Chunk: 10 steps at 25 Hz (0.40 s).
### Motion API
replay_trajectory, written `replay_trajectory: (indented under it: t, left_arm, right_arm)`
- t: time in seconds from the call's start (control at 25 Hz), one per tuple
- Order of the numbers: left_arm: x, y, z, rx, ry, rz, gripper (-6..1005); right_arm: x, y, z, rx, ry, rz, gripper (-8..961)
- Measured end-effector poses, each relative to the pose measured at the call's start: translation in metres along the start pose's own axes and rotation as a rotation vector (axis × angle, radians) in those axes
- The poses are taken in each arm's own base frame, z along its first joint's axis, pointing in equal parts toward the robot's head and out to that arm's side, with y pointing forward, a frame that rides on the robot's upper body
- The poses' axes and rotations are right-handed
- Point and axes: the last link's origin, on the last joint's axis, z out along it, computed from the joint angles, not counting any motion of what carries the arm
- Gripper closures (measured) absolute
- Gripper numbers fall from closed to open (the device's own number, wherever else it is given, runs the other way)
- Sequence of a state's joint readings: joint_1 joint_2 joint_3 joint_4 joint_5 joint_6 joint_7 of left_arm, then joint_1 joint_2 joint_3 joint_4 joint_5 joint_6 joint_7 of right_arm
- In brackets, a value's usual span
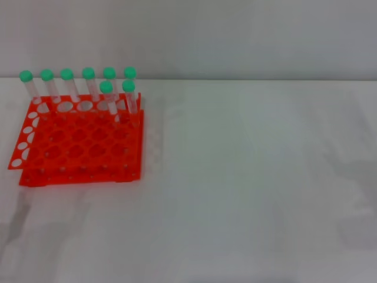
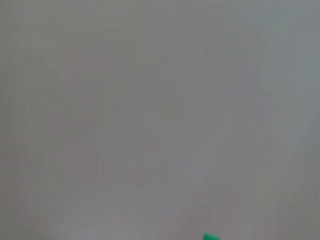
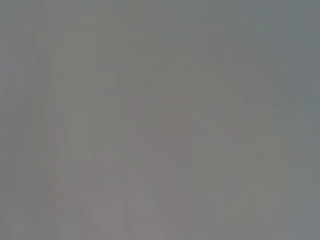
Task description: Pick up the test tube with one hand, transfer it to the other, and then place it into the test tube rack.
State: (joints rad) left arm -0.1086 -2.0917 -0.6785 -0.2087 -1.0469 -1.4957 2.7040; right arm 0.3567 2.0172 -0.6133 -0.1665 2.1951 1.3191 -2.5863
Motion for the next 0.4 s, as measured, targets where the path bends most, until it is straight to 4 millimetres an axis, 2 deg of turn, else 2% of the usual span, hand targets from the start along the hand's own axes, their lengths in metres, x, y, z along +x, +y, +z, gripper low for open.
replay_trajectory:
  t: [0.4]
  left_arm:
    - [-0.005, 0.002, 0.015, -0.006, -0.035, -0.07, 106]
  right_arm:
    - [0.001, -0.002, -0.003, 0.009, 0.004, 0.001, 151]
